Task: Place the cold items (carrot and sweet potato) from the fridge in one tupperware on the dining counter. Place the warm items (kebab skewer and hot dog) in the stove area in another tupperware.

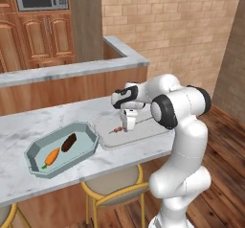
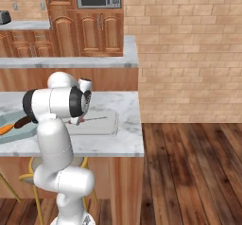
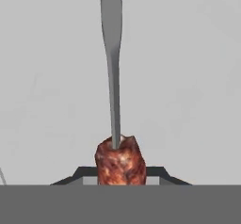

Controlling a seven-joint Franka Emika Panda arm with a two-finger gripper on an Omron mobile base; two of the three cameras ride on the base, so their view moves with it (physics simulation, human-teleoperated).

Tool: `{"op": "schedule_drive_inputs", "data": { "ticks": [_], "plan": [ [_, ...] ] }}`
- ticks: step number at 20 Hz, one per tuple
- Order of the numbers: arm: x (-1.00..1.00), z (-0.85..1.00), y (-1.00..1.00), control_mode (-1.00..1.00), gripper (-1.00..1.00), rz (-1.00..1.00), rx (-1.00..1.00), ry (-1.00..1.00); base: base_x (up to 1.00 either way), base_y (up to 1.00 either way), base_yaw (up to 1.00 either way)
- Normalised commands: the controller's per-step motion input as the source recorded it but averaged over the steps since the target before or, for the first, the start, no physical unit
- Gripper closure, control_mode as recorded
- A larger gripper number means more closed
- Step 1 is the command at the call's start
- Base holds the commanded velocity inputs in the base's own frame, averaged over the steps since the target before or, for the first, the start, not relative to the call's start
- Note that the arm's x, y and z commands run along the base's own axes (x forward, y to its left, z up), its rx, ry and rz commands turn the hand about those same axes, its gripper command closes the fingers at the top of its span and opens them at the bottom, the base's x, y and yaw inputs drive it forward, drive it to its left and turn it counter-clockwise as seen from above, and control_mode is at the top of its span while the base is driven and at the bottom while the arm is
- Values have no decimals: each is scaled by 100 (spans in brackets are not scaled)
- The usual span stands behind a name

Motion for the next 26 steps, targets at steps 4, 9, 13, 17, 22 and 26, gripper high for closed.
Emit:
{"op": "schedule_drive_inputs", "data": {
  "ticks": [4,9,13,17,22,26],
  "plan": [
    [6,-31,0,-100,100,0,0,-2,0,0,0],
    [-24,-13,-4,-100,-100,0,0,-19,0,0,0],
    [-14,0,-10,-100,-100,0,0,-20,0,0,0],
    [-4,10,-11,-100,-100,0,3,-22,0,0,0],
    [-21,88,0,-100,-100,0,9,-21,0,0,0],
    [-61,100,0,-100,-100,-3,14,-13,0,0,0]
  ]
}}
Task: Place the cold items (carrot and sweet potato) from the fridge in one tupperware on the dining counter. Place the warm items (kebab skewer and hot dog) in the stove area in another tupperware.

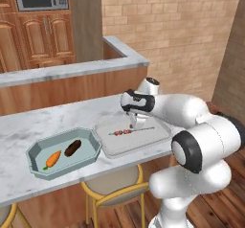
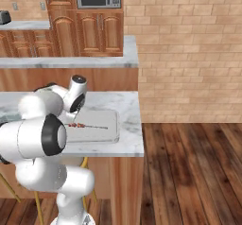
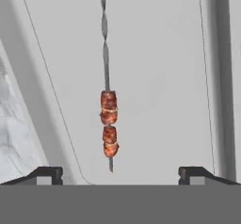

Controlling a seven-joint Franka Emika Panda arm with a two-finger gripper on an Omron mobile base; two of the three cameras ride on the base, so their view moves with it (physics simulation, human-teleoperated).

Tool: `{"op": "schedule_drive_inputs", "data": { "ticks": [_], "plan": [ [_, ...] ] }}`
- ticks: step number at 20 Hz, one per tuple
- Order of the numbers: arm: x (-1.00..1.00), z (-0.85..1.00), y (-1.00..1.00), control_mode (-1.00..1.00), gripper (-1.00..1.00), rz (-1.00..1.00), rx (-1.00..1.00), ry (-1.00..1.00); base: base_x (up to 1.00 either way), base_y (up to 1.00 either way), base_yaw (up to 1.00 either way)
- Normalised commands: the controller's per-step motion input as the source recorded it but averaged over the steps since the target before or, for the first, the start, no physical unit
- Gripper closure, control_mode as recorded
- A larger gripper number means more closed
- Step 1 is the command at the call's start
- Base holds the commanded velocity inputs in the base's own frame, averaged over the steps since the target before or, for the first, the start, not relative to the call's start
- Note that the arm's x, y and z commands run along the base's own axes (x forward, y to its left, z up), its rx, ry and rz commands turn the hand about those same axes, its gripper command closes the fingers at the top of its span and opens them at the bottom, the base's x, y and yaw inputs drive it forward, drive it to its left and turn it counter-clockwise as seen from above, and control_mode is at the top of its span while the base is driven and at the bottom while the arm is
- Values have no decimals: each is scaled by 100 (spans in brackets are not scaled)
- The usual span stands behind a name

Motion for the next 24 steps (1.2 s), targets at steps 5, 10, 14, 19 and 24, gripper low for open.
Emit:
{"op": "schedule_drive_inputs", "data": {
  "ticks": [5,10,14,19,24],
  "plan": [
    [-80,100,8,-100,-100,-13,12,-8,0,0,0],
    [-79,93,25,-100,-100,-20,1,-1,0,0,0],
    [-72,77,8,-100,-100,-17,0,0,0,0,0],
    [-72,51,0,-100,-100,-9,1,-4,0,0,0],
    [-60,34,-2,-100,-100,-10,1,-9,0,0,0]
  ]
}}
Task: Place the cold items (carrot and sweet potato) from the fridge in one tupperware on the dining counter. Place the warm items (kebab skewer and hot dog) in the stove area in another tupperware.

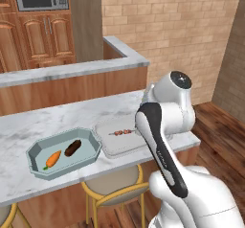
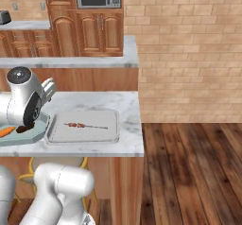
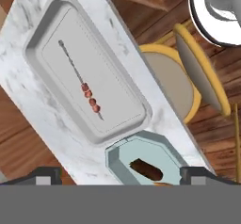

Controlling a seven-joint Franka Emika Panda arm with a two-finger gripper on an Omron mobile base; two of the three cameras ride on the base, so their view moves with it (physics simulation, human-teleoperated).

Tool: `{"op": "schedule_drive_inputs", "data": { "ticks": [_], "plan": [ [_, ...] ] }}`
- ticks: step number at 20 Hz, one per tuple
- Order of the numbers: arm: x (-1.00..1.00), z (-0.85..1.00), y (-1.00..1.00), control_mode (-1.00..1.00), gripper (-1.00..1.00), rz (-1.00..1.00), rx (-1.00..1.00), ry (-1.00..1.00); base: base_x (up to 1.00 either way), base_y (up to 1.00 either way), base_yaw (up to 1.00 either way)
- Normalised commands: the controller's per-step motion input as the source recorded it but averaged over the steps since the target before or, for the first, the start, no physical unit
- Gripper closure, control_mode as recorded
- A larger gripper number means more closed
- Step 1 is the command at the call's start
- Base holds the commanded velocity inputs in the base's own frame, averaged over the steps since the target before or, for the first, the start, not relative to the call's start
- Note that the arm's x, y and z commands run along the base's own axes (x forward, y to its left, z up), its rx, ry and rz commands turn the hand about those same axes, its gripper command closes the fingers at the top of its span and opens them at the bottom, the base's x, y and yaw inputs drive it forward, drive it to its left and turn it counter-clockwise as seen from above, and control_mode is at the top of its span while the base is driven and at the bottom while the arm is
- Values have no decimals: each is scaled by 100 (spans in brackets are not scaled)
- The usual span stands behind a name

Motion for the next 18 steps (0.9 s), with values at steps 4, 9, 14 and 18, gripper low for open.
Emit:
{"op": "schedule_drive_inputs", "data": {
  "ticks": [4,9,14,18],
  "plan": [
    [-16,7,0,100,-100,-2,0,-5,-57,12,-3],
    [0,0,0,100,-100,0,0,0,-68,75,0],
    [0,0,0,100,-100,0,0,0,-38,100,1],
    [0,0,0,100,-100,0,0,0,-29,100,2]
  ]
}}
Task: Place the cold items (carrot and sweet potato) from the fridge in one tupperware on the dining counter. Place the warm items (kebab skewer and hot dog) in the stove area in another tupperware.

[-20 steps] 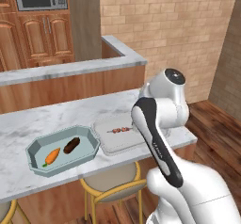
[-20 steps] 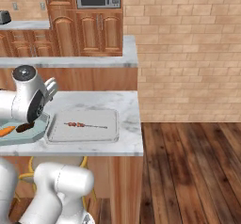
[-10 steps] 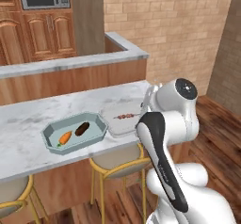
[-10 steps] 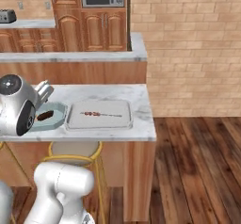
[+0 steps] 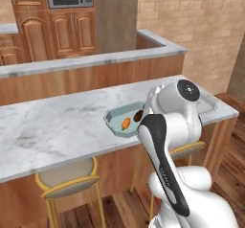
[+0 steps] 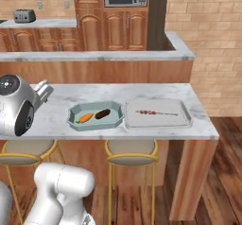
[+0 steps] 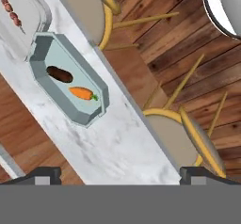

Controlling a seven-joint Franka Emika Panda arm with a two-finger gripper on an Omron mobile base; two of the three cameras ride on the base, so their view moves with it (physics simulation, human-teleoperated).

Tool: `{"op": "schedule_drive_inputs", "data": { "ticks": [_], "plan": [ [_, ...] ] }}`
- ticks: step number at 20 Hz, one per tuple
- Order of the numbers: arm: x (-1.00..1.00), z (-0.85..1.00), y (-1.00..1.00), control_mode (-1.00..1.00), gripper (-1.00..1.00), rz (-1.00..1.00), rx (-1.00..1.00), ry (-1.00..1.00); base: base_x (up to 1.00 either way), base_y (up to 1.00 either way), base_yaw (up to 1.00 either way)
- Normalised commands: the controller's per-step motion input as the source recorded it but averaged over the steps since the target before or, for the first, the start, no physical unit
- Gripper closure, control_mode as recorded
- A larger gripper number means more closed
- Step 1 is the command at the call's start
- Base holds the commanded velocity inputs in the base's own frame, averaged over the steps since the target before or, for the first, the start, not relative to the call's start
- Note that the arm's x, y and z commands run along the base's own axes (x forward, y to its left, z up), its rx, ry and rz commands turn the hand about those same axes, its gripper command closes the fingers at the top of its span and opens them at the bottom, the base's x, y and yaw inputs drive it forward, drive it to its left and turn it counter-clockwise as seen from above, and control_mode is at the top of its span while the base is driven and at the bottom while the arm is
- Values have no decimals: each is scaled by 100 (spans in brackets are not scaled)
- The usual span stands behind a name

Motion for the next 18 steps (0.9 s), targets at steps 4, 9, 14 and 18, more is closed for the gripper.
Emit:
{"op": "schedule_drive_inputs", "data": {
  "ticks": [4,9,14,18],
  "plan": [
    [0,0,0,100,-100,0,0,0,-21,100,2],
    [0,0,0,100,-100,0,0,0,-50,100,6],
    [0,0,0,100,-100,0,0,0,-69,100,10],
    [0,0,0,100,-100,0,0,0,-37,100,6]
  ]
}}
